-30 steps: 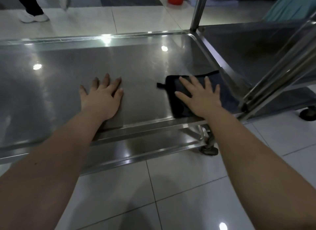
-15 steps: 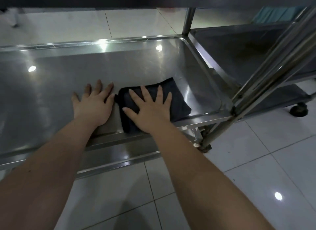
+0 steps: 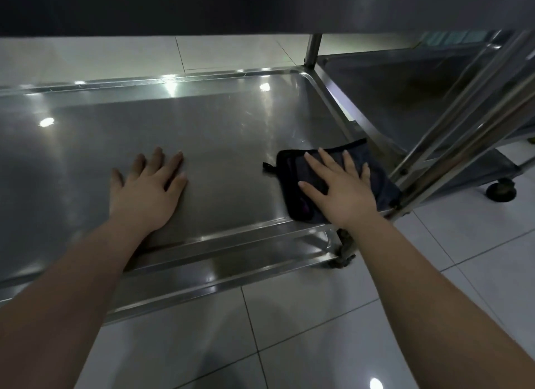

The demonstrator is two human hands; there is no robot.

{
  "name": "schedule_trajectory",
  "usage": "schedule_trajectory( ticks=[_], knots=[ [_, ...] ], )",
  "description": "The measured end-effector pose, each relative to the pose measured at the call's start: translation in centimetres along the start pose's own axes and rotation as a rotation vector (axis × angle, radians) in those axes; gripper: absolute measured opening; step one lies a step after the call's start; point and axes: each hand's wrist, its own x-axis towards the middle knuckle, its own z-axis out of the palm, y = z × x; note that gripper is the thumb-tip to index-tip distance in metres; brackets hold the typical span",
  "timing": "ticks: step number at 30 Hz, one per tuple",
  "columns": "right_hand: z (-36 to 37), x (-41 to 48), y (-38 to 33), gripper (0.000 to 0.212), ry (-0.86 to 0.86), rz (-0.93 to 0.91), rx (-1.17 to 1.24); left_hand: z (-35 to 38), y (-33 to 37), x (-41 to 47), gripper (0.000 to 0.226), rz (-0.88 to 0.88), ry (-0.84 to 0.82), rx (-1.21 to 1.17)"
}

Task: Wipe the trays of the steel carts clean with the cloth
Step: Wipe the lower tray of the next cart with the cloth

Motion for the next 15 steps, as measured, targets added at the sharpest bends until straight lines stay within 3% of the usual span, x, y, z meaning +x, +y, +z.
schedule_trajectory(
  ticks=[15],
  knots=[
    [-0.7, 4.4, 0.5, 0.074, -0.004, -0.033, 0.031, -0.2, 0.9, 2.9, 0.055, -0.047, 0.011, 0.023]
  ],
)
